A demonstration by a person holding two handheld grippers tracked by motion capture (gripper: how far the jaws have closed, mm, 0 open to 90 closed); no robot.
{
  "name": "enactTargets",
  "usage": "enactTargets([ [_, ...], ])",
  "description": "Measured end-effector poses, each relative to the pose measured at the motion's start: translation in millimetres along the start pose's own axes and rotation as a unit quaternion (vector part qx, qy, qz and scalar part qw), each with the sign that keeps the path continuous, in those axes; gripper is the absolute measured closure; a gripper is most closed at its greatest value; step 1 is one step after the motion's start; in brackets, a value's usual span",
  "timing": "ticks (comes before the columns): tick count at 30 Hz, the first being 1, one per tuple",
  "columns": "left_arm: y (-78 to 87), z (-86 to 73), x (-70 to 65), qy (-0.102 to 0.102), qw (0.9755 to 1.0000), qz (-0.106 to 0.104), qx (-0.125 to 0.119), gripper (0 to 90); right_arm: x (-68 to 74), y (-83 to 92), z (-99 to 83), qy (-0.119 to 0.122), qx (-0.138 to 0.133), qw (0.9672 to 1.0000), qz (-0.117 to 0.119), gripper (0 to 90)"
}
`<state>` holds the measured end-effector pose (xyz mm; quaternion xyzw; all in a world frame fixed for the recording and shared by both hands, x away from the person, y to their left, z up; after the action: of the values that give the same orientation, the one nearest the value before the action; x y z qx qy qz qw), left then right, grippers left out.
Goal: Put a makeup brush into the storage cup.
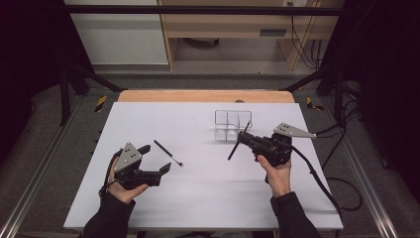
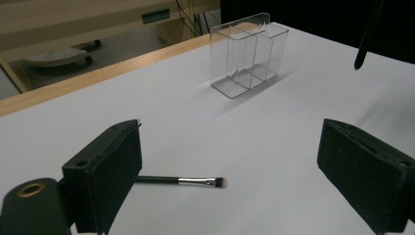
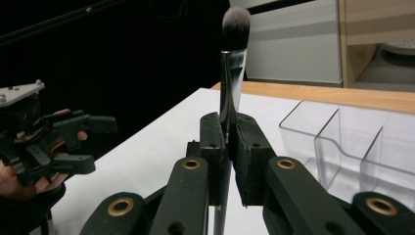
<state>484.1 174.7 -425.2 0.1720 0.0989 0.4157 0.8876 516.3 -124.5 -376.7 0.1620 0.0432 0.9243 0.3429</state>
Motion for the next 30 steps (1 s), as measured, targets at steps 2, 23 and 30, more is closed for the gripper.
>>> enactTargets([
  [2,3.9,-2.8,4.8,0.000,1.0000,0.008,0.000,8.4,-0.8,0.0,3.7,0.004,-0.001,1.0000,-0.003,83.2],
  [23,27.1,-16.2,33.4,0.008,0.9996,0.022,-0.016,7.7,-12.1,-11.3,31.2,0.043,0.006,0.9975,-0.055,83.2],
  [30,29.5,-19.8,38.4,0.011,0.9994,0.027,-0.017,7.6,-16.7,-16.0,40.1,0.049,0.008,0.9964,-0.069,83.2],
])
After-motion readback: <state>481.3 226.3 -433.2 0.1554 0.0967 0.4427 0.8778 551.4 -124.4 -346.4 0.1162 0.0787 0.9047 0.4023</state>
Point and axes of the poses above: each handheld gripper's, and its own axes: y roughly backward along the jaws, z roughly out of its top, x roughly to its left, the point moved 8 cm from there along -y, roughly forward along the jaws, and after that the axes turned 4 degrees about y, right-handed, at the moved point
